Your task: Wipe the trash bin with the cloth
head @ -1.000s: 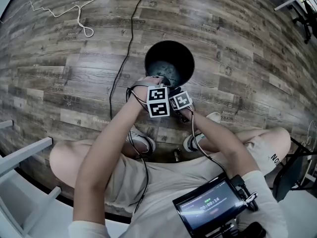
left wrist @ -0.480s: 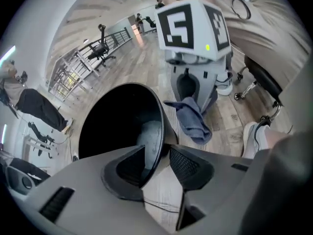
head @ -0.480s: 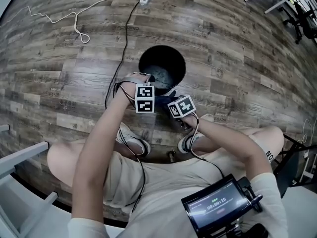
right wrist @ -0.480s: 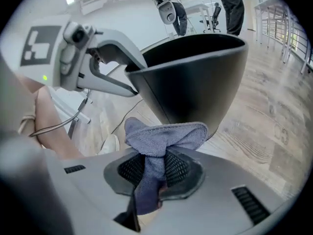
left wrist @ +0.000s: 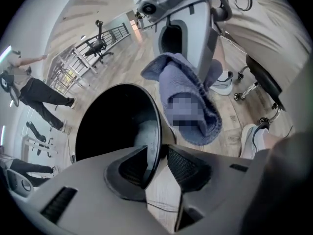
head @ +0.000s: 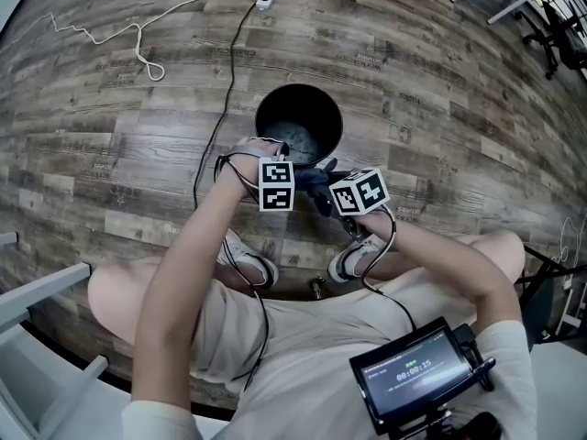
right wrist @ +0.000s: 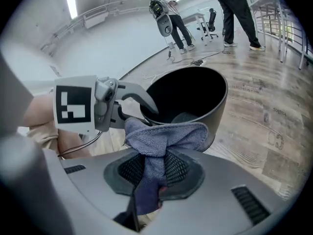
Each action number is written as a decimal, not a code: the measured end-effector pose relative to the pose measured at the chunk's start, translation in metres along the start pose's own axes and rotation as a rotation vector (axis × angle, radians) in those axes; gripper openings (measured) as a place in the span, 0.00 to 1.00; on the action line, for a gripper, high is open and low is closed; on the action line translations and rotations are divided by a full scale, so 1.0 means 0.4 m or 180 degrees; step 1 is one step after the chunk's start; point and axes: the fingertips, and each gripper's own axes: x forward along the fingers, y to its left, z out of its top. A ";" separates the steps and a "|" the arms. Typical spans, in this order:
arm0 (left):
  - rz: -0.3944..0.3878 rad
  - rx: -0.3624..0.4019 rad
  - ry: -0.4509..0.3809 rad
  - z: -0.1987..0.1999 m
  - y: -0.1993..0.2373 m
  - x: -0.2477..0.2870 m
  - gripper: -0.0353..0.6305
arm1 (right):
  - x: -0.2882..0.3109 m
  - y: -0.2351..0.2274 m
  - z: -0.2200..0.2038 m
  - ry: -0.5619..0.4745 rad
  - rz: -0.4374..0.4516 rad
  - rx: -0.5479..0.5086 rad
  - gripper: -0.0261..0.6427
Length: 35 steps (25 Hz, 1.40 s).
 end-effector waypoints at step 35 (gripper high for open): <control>0.0101 -0.0289 -0.0323 0.097 -0.004 -0.008 0.15 | 0.407 -0.291 -0.190 0.0449 -0.0507 -0.0280 0.15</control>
